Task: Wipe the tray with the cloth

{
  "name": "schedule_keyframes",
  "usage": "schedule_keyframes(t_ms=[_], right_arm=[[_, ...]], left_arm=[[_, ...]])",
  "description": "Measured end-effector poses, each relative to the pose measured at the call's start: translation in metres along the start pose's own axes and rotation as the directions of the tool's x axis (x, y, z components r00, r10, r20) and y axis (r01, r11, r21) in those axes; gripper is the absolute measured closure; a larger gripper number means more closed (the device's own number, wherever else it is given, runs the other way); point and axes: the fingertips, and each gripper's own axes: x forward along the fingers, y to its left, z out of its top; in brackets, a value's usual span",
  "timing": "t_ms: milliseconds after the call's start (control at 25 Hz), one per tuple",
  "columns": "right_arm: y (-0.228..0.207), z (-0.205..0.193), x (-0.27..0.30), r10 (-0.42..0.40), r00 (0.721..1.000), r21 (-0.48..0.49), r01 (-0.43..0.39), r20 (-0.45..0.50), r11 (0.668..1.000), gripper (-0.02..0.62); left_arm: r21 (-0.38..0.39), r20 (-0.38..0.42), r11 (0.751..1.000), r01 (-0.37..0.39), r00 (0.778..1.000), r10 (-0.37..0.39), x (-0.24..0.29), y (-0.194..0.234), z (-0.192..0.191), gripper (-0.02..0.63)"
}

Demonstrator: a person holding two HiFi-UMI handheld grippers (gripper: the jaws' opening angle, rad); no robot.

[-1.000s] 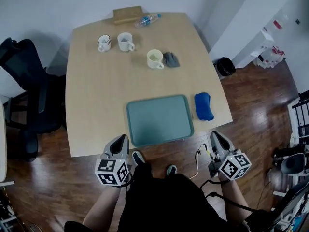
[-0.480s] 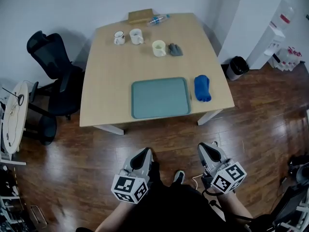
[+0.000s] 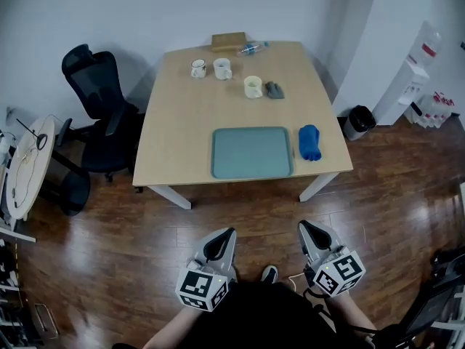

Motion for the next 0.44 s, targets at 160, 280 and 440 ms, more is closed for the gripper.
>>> schedule_keyframes(t_ms=[160,280,440], right_arm=[[0.022,-0.004,0.010,0.004,1.000,-0.024,-0.004,-0.015,1.000,0.589],[0.029,0.000,0.014,0.003,1.000,-0.057,-0.004,-0.014,0.998,0.589],[0.034,0.000,0.017,-0.002,1.000,-0.061,0.001,-0.006,0.998,0.589]], left_arm=[[-0.013,-0.022,1.000,0.000,1.000,0.000,-0.015,0.011,-0.009,0.603],[-0.011,-0.014,1.000,0.009,1.000,-0.009,-0.015,0.014,-0.008,0.603],[0.013,0.001,1.000,-0.001,1.000,0.001,-0.020,0.019,0.002,0.603]])
